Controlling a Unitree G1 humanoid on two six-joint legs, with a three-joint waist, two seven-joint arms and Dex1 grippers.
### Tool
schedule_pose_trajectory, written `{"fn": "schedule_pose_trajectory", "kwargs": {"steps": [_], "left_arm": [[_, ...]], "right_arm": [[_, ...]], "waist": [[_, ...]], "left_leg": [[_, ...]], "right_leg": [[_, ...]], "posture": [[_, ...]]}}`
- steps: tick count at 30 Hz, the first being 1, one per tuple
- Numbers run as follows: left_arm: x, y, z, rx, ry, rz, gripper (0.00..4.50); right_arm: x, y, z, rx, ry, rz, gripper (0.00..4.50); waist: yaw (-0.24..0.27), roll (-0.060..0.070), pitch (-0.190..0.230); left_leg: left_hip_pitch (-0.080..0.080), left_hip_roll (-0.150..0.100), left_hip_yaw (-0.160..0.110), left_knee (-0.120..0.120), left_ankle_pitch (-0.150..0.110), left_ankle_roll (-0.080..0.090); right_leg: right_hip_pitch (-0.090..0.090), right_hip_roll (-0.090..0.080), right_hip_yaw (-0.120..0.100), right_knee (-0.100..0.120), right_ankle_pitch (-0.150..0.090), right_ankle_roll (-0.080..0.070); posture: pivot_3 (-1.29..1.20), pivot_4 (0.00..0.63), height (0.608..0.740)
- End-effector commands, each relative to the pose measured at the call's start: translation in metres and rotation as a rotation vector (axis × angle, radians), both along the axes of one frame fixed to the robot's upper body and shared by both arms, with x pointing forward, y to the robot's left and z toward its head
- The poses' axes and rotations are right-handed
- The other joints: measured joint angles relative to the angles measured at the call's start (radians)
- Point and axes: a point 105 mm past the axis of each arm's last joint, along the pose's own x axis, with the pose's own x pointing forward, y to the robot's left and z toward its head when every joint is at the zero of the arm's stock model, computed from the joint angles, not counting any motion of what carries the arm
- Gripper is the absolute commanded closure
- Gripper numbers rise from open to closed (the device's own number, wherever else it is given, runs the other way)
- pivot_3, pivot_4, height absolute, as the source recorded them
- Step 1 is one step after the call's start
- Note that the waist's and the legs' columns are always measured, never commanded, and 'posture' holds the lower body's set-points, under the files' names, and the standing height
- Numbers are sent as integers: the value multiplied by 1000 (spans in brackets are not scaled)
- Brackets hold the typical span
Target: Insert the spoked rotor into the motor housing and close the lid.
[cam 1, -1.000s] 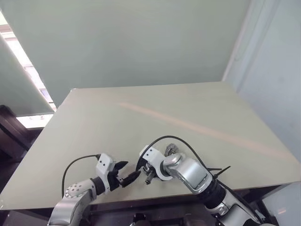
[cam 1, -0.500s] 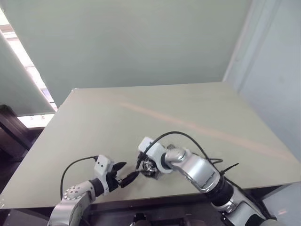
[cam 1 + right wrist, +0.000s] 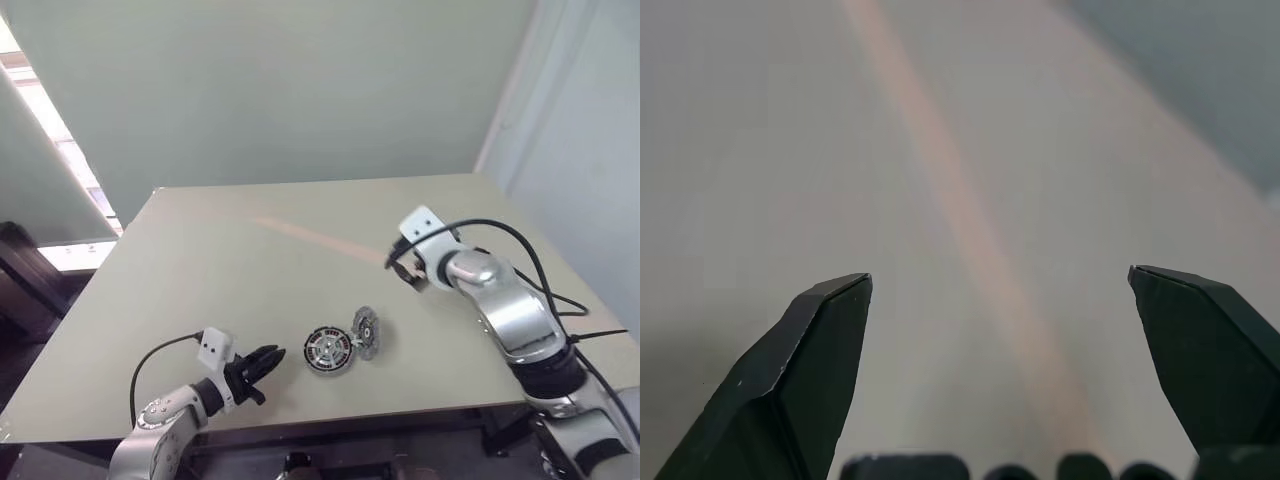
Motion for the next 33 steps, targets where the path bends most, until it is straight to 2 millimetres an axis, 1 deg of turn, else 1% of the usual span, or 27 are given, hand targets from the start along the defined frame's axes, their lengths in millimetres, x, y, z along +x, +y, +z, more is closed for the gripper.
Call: {"fn": "schedule_pose_trajectory", "kwargs": {"steps": [1,2,4,6,7,11,14,15,18,20,23,25,27,31,33], "left_arm": [[7,-1,17,6,-74,-6,4481],[8,-1,17,9,-77,-8,4481],[9,-1,19,14,-82,-10,4481],[10,0,20,18,-85,-11,4481],[10,0,20,20,-86,-11,4481],[11,1,22,27,-91,-14,4481],[11,0,22,29,-93,-15,4481],[11,1,23,30,-95,-15,4481],[11,2,24,35,-101,-9,4481],[11,2,24,36,-104,-4,4481],[10,2,24,36,-105,0,4481],[10,1,23,35,-104,1,4481],[9,0,23,35,-104,1,4481],[9,-1,22,32,-103,1,4481],[10,-1,22,32,-104,0,4481]], "right_arm": [[-11,8,-20,-49,59,98,0],[-16,13,-28,-30,92,122,0],[-22,23,-33,31,125,145,0],[-30,43,-33,149,157,184,0],[-32,49,-32,183,165,193,0],[-43,87,-29,340,212,268,0],[-47,105,-31,389,240,286,0],[-49,113,-34,395,252,295,0],[-54,127,-44,392,281,322,0],[-55,132,-48,398,290,336,0],[-53,135,-47,447,283,350,0],[-49,135,-43,521,281,356,0],[-48,135,-35,570,260,408,0],[-45,123,-22,650,258,491,0],[-48,118,-18,668,266,549,0]], "waist": [[0,0,0],[0,0,0],[0,0,0],[0,0,0],[1,0,0],[1,0,0],[1,0,0],[1,0,0],[1,0,0],[1,0,0],[1,0,0],[1,0,0],[1,0,0],[1,0,0],[1,0,0]], "left_leg": [[0,0,0,0,0,0],[1,1,1,0,0,0],[1,2,2,0,0,0],[1,2,2,2,0,0],[1,3,2,2,0,0],[1,2,0,5,0,0],[1,2,0,5,0,0],[1,2,0,5,0,0],[1,2,0,4,0,0],[2,2,0,4,0,0],[2,2,0,4,0,0],[2,2,0,4,0,0],[2,2,0,4,0,0],[2,2,0,5,0,0],[2,2,0,5,0,0]], "right_leg": [[0,0,0,0,0,0],[0,1,0,0,0,-1],[0,1,1,0,1,-1],[1,2,1,1,1,-2],[2,2,0,1,1,-2],[3,3,0,1,2,-1],[3,2,0,1,2,-1],[3,2,0,1,2,-1],[2,3,0,1,3,-2],[2,3,0,1,3,-2],[2,3,0,1,3,-2],[2,3,0,1,3,-2],[2,3,0,1,3,-2],[3,3,0,1,3,-2],[3,2,0,1,3,-2]], "posture": [[0,0,740],[0,0,740],[0,0,740],[0,0,740],[0,0,740],[0,0,740],[0,0,740],[0,0,740],[0,0,740],[0,0,740],[0,0,740],[0,0,740],[0,0,740],[0,0,740],[0,0,740]]}}
